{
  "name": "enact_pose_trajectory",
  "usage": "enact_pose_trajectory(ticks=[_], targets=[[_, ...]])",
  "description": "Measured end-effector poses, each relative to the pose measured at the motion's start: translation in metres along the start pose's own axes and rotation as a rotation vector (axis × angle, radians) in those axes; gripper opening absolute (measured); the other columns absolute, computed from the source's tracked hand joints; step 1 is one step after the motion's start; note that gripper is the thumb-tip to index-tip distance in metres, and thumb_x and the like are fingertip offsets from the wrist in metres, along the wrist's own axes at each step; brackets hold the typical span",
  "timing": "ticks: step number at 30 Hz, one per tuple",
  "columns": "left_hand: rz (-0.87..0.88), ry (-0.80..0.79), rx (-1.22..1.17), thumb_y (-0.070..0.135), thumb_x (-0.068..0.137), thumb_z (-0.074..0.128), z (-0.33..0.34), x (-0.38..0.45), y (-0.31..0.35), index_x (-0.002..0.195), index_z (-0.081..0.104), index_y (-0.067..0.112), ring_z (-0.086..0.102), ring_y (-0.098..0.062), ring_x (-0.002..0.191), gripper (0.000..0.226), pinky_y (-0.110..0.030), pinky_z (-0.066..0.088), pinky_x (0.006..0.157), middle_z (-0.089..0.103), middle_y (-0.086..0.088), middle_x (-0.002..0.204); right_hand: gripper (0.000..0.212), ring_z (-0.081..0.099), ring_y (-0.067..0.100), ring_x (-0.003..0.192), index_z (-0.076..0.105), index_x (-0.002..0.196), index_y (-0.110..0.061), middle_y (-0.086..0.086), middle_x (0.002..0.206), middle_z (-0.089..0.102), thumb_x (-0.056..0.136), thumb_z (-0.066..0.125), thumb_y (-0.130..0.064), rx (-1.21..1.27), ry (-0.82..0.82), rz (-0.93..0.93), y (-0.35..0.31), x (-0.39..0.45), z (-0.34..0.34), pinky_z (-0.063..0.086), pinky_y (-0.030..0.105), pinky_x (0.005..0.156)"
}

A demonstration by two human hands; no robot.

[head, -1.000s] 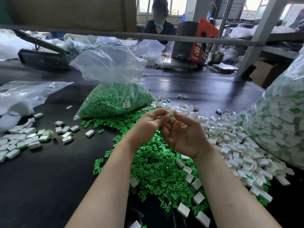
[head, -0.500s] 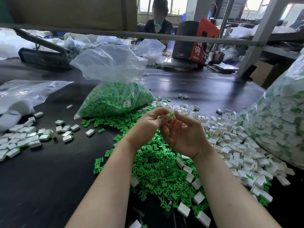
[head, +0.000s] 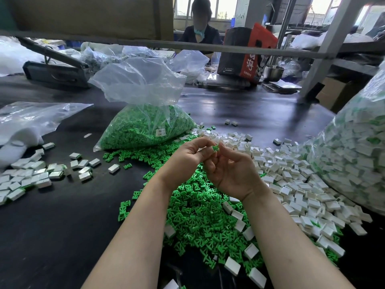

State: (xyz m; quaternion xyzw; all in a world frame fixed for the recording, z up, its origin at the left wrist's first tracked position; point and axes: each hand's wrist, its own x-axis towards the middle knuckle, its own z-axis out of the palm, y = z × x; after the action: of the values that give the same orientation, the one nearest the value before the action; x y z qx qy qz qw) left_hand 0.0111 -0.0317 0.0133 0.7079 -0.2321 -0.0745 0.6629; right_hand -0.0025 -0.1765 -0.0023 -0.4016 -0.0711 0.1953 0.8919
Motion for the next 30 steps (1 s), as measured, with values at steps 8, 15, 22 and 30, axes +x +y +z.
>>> enact_pose_trajectory(ticks=[8,15,22,30], targets=[[-0.003,-0.018,-0.001,0.006,0.099,0.049,-0.001,-0.001,0.002,0.096,0.064,0.018,0.06,-0.007,0.068,0.02,-0.034,0.046,0.092,0.061,0.006,0.063,0.023,0.056,0.012,0.055,0.069,0.083,-0.012,0.003,0.063,0.058,0.086,0.052,-0.027,-0.017,-0.013,0.008,-0.002,-0.002,0.002,0.039,0.019,0.046],[-0.014,-0.027,0.036,0.008,0.099,0.049,-0.002,-0.002,0.001,0.103,0.063,0.004,0.06,-0.008,0.068,0.015,-0.038,0.045,0.097,0.063,0.005,0.061,0.026,0.056,0.013,0.055,0.071,0.082,-0.011,0.004,0.063,0.059,0.086,0.051,-0.027,-0.012,-0.016,0.024,-0.003,-0.004,0.003,0.039,0.02,0.046],[-0.038,-0.004,-0.015,0.007,0.1,0.048,-0.005,0.001,-0.004,0.093,0.063,0.015,0.06,-0.011,0.067,0.018,-0.027,0.049,0.083,0.064,0.004,0.066,0.031,0.056,0.014,0.054,0.066,0.079,-0.011,0.006,0.063,0.058,0.091,0.049,-0.034,-0.076,0.002,0.041,0.0,-0.002,0.005,0.039,0.02,0.047],[-0.03,0.044,0.052,0.008,0.1,0.049,-0.014,0.002,-0.004,0.091,0.064,0.008,0.066,-0.011,0.08,0.017,-0.03,0.054,0.088,0.068,0.002,0.08,0.03,0.048,0.011,0.052,0.06,0.083,-0.011,0.003,0.067,0.056,0.088,0.062,-0.04,-0.54,0.238,0.04,-0.015,0.0,0.008,0.034,0.016,0.039]])
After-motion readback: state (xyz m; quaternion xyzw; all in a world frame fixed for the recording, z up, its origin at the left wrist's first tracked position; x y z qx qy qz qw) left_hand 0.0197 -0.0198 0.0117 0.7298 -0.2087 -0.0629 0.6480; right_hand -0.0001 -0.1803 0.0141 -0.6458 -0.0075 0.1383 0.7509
